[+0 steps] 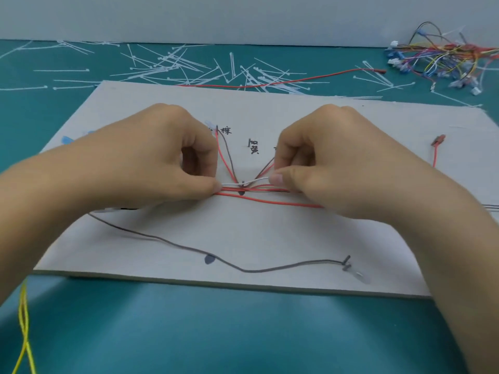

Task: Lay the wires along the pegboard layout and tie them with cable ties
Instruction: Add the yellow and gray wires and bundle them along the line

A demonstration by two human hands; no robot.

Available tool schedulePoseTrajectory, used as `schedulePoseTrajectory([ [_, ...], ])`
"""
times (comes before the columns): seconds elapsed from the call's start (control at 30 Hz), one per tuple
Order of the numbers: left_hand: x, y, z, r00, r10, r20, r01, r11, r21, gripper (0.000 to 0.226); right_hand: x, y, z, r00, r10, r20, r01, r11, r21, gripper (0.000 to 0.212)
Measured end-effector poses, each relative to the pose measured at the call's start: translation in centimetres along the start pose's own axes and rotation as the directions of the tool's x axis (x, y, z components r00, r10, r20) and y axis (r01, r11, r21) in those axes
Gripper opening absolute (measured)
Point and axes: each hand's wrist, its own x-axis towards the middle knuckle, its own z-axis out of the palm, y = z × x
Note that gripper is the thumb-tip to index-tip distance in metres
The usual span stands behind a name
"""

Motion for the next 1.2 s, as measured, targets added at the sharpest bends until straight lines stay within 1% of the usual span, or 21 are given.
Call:
schedulePoseTrajectory([
  [0.07,0.5,0.5,0.3,1.000,0.018,0.009,-0.018,0.999,-0.038,0.016,-0.4,0.5,-0.5,1.000,0.000,0.030,-0.002,0.999,0.044,0.017],
  [0.13,0.9,0.8,0.7,0.999,0.037,0.022,-0.035,0.996,-0.085,0.010,-0.6,0.7,-1.0,0.998,-0.030,0.052,0.025,0.997,0.078,0.015],
  [0.23,1.1,1.0,1.0,0.998,0.050,0.031,-0.046,0.993,-0.106,0.005,-0.7,0.9,-1.7,0.996,-0.058,0.065,0.050,0.992,0.113,0.013],
  [0.37,1.2,1.3,1.1,0.999,-0.003,0.033,0.008,0.991,-0.136,0.006,-0.9,1.9,-2.8,0.995,-0.043,0.090,0.034,0.994,0.102,0.010],
  [0.43,1.4,1.6,1.0,0.999,-0.010,0.037,0.015,0.992,-0.124,0.008,-1.0,2.4,-3.5,0.993,-0.015,0.115,0.005,0.996,0.090,0.010],
  [0.57,2.1,2.3,0.8,0.997,-0.047,0.069,0.053,0.995,-0.079,0.010,-1.1,2.9,-4.2,0.980,0.016,0.199,-0.032,0.996,0.080,0.017],
  [0.73,2.5,3.3,1.2,0.997,-0.056,0.059,0.060,0.996,-0.065,0.014,-1.2,3.5,-4.7,0.987,0.017,0.157,-0.035,0.993,0.114,0.012],
  [0.9,2.6,3.8,1.6,0.997,-0.039,0.065,0.043,0.997,-0.056,0.017,-1.1,4.4,-5.1,0.971,0.044,0.237,-0.082,0.984,0.156,0.008],
  [1.07,2.7,4.2,2.1,0.996,0.001,0.092,0.005,0.997,-0.072,0.015,-1.3,4.1,-5.0,0.910,0.138,0.391,-0.196,0.974,0.113,0.009],
  [1.2,2.9,4.2,2.1,0.994,-0.018,0.107,0.027,0.996,-0.084,0.016,-1.4,3.6,-4.6,0.900,0.225,0.374,-0.239,0.971,-0.009,0.009],
])
